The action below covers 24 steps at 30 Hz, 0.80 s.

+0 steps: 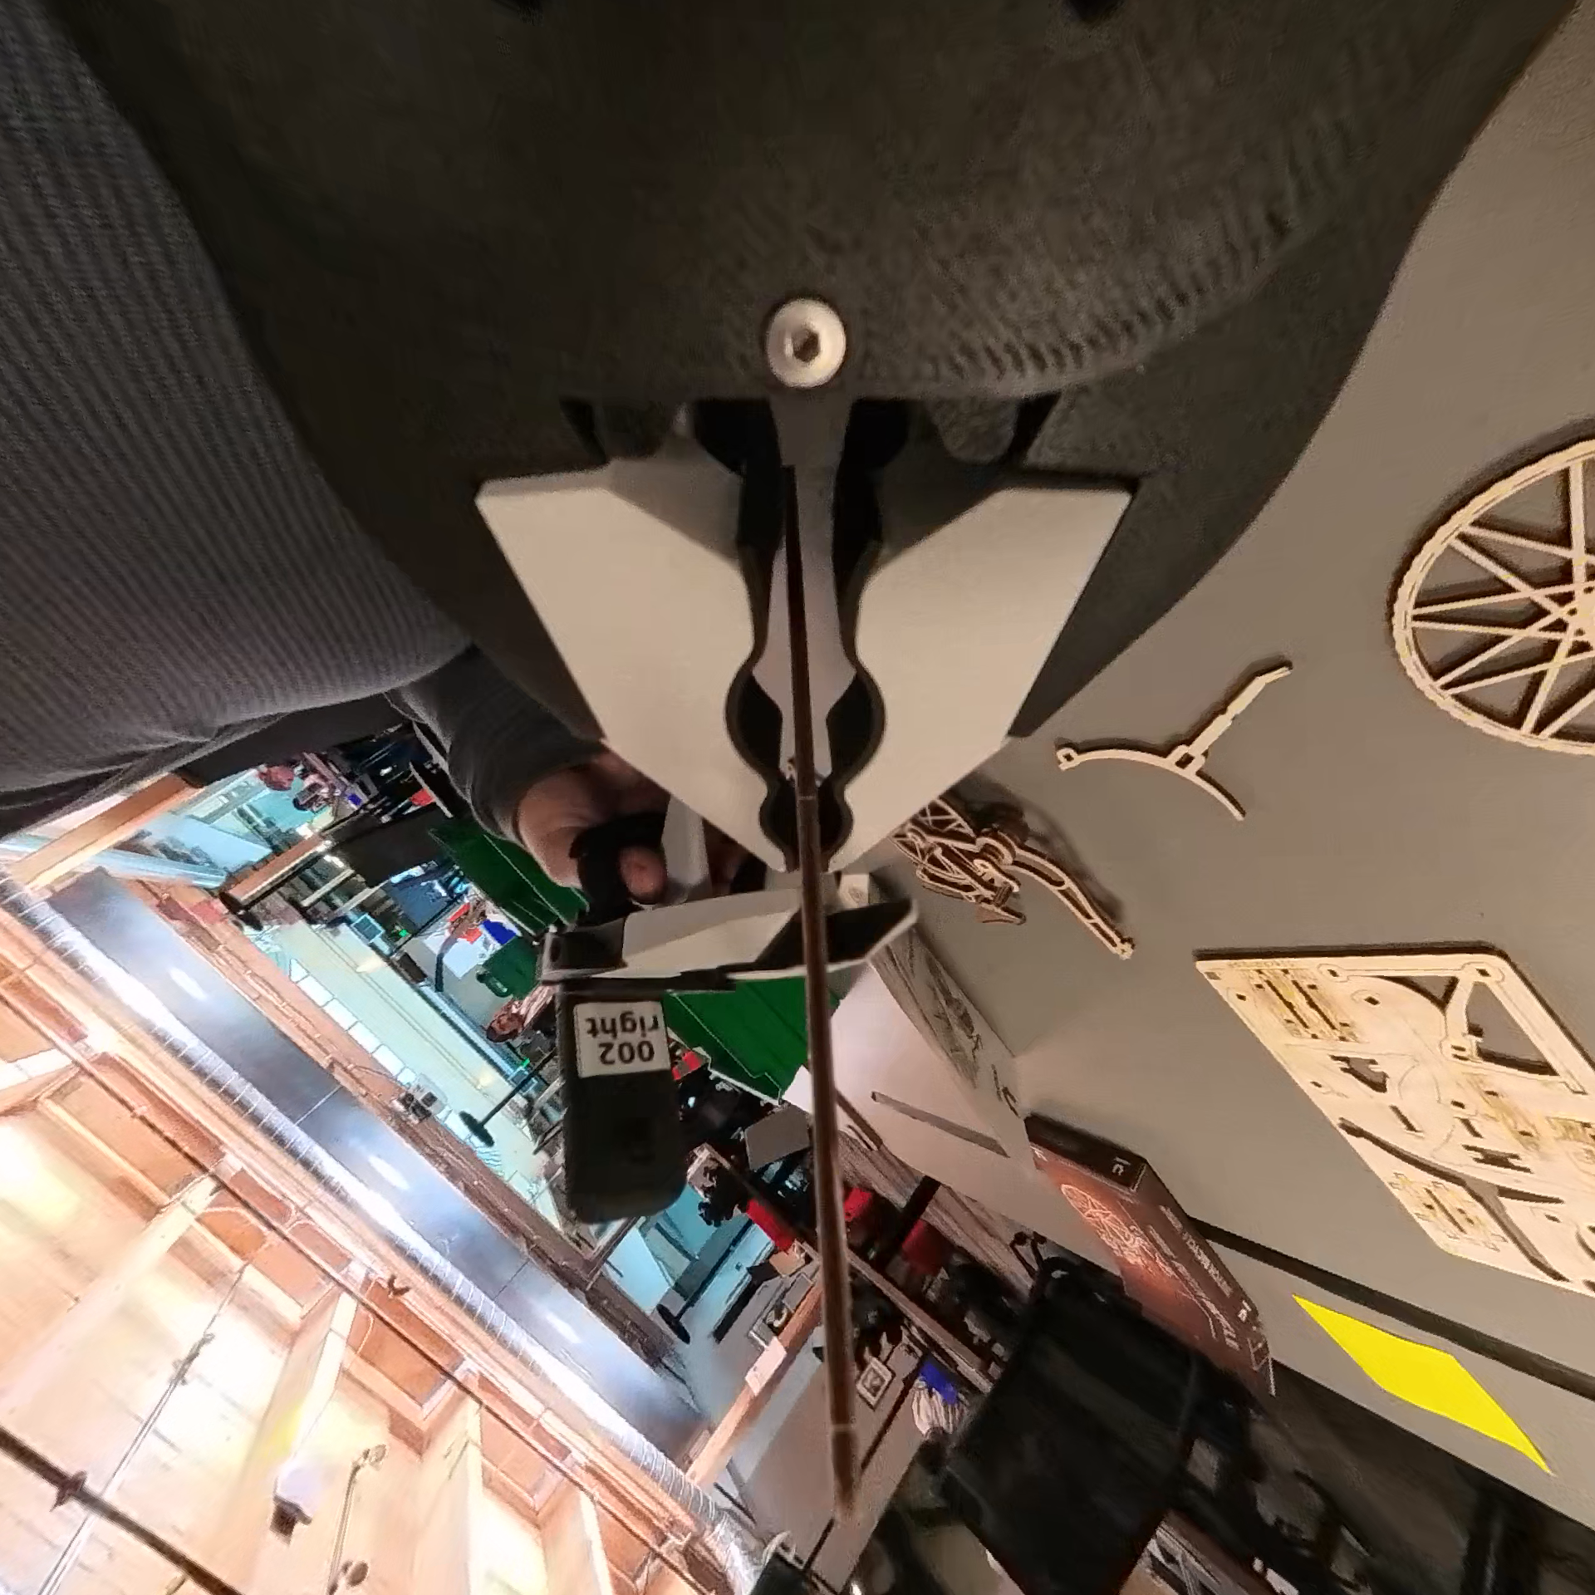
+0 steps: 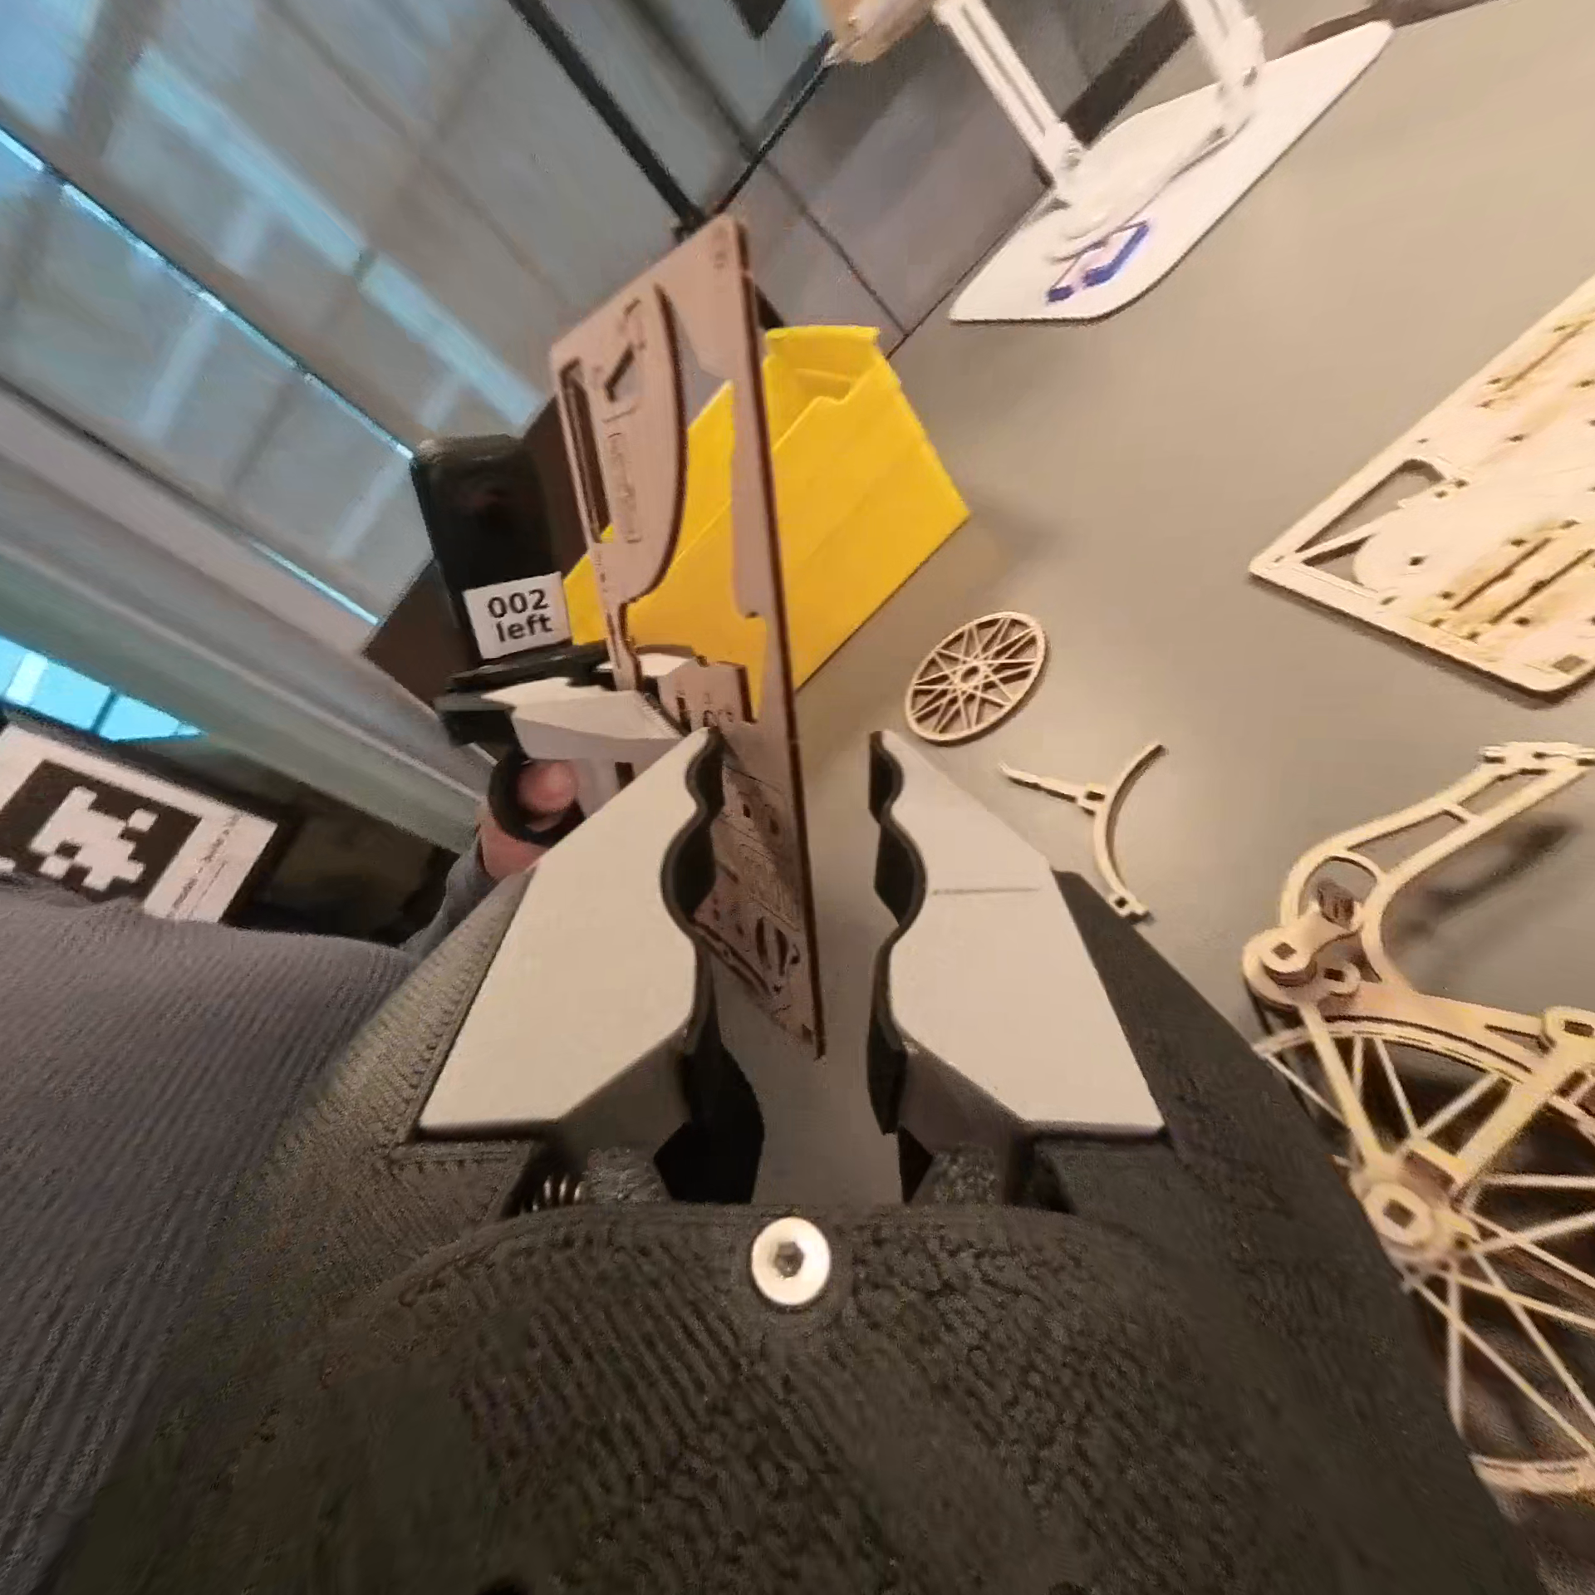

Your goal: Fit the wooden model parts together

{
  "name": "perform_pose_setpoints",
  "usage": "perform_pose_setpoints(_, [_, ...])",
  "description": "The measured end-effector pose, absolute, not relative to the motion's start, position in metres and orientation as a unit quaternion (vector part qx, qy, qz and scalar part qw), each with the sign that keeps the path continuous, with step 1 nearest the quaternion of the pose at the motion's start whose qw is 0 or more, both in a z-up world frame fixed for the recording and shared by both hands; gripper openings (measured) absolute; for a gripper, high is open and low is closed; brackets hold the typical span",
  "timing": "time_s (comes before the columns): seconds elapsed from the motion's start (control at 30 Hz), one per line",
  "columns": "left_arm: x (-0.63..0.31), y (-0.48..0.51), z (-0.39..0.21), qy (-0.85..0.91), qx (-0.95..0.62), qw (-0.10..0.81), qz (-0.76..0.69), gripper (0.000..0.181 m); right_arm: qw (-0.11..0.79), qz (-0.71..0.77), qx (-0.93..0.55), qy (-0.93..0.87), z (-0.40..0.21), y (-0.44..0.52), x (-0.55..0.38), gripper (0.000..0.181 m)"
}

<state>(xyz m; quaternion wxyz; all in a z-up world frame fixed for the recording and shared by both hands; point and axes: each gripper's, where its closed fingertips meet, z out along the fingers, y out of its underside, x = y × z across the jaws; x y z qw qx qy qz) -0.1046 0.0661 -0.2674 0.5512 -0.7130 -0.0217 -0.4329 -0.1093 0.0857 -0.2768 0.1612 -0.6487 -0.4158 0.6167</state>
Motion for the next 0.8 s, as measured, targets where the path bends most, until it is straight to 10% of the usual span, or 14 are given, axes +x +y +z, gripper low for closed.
perform_pose_setpoints(0.8, [-0.102, 0.075, -0.283, -0.025, -0.756, 0.562, -0.334, 0.002, 0.225, 0.547, -0.690, -0.417, -0.290, 0.093, -0.108, 0.025])
